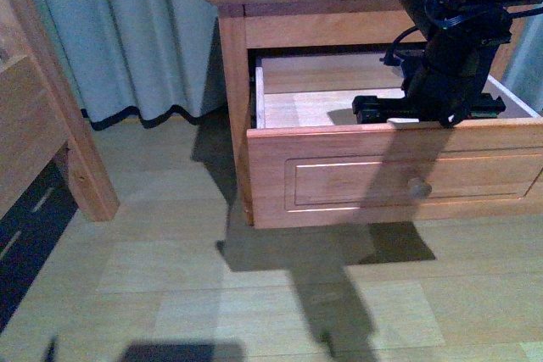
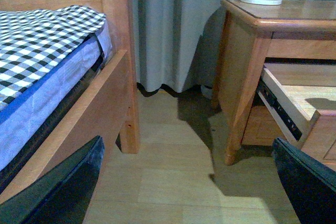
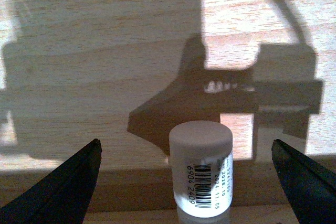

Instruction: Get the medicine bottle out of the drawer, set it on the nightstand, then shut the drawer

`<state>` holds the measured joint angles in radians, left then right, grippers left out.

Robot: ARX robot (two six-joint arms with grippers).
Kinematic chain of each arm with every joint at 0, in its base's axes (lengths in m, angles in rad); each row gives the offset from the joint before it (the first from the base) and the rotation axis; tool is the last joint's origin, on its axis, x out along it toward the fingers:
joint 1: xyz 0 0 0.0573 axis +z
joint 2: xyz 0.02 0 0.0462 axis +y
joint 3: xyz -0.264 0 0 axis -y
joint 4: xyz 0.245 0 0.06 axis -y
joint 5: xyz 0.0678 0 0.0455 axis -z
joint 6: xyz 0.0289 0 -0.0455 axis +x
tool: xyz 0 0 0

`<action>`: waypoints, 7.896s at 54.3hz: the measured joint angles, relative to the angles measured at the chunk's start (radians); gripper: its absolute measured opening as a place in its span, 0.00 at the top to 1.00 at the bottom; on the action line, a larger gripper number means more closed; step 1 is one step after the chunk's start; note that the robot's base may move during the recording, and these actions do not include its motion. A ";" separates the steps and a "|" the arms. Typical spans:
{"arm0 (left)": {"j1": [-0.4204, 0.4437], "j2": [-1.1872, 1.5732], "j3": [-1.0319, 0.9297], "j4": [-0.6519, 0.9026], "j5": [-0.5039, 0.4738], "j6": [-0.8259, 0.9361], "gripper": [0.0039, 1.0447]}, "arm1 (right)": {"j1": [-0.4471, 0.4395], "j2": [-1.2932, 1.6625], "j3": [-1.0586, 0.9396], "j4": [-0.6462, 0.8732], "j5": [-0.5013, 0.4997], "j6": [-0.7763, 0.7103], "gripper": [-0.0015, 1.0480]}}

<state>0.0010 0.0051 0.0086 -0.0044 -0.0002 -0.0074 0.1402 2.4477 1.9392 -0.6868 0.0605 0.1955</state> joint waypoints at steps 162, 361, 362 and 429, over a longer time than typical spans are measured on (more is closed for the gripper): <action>0.000 0.000 0.000 0.000 0.000 0.000 0.06 | -0.002 0.092 0.275 0.888 0.083 -0.274 0.32; 0.000 0.000 0.000 0.000 0.000 0.000 0.06 | -0.053 0.220 -0.152 1.300 0.016 -0.452 0.97; 0.000 0.000 0.000 0.000 0.000 0.000 0.06 | -0.054 0.219 -0.157 1.305 0.015 -0.448 0.97; 0.000 0.000 0.000 0.000 0.000 0.000 0.06 | -0.140 -1.997 -1.541 0.708 -0.062 -0.176 0.97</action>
<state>0.0010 0.0048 0.0086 -0.0044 -0.0006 -0.0074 0.0006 0.4503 0.3985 0.0208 -0.0017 0.0196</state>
